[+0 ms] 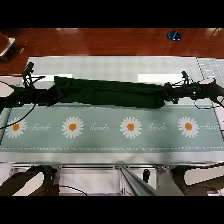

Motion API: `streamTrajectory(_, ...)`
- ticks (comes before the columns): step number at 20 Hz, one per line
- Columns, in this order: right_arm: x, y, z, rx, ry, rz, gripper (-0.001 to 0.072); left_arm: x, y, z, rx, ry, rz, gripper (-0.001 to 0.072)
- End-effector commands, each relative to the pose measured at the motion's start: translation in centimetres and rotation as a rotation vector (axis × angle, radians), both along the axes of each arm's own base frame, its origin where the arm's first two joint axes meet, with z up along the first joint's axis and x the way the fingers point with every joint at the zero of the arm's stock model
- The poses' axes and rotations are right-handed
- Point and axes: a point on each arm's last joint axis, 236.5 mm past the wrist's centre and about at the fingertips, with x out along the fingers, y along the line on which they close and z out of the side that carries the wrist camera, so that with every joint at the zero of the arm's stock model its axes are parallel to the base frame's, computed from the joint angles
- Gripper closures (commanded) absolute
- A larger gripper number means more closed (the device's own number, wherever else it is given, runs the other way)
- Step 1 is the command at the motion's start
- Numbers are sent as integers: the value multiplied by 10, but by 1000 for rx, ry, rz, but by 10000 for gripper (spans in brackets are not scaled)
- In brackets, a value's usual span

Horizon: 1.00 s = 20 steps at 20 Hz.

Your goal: Fold the shirts.

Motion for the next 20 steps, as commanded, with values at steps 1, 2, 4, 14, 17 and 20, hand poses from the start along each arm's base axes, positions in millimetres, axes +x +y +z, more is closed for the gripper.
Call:
streamTrajectory(1, -27, -8, 27, -99, -16, 129, 692, -1, -6, 1, 4, -18, -37, 579)
streamTrajectory(2, -37, -20, 40, -174, -27, 142, 692, -1, -11, 4, -2, -37, -61, 686)
streamTrajectory(4, -60, -30, 78, -286, -102, 152, 693, 2, -33, 13, -36, -90, -114, 688)
streamTrajectory(14, -198, 12, 210, -347, -416, 45, 692, -7, -255, -8, -107, -116, -460, 689)
streamTrajectory(17, -214, 26, 223, -311, -447, 64, 692, -38, -316, -40, -121, 8, -578, 689)
streamTrajectory(20, -215, 41, 234, -242, -484, 76, 692, -92, -363, -67, -138, 165, -728, 689)
